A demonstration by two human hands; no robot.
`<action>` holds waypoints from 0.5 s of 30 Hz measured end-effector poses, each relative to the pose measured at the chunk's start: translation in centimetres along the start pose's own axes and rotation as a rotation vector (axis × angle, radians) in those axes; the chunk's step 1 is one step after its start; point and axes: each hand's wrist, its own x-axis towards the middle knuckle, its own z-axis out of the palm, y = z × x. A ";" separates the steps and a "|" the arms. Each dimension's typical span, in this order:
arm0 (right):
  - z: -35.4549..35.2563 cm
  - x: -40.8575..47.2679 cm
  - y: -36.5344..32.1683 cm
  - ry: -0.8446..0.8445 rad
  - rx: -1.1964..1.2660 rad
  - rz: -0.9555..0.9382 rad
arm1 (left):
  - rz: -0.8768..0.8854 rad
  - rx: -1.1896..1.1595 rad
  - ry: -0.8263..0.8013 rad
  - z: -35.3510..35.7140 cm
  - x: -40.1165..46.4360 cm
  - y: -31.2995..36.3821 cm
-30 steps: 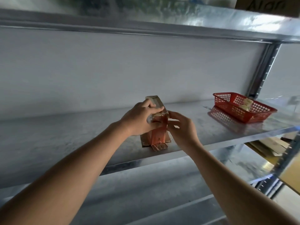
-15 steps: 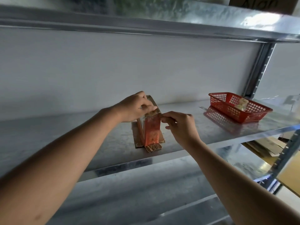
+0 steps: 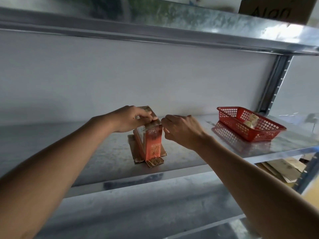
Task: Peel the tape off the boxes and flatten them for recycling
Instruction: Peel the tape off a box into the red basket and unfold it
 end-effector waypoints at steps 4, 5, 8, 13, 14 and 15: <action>-1.2 0.6 1.0 0.028 -0.057 -0.069 | 0.029 0.088 0.021 0.2 0.8 0.4; -1.4 0.7 1.2 0.032 -0.058 -0.068 | 0.026 0.109 0.017 0.3 1.0 0.5; -1.2 0.3 1.6 -0.006 -0.032 0.024 | 0.032 0.115 0.012 0.7 1.2 0.9; 0.8 -1.9 1.4 0.013 0.368 0.349 | 0.029 0.027 0.025 1.4 1.6 1.2; 1.2 -2.0 1.1 0.031 0.452 0.418 | 0.010 0.007 0.017 1.4 1.6 1.2; 1.4 -2.1 0.9 0.036 0.534 0.486 | -0.012 -0.007 0.008 1.3 1.6 1.2</action>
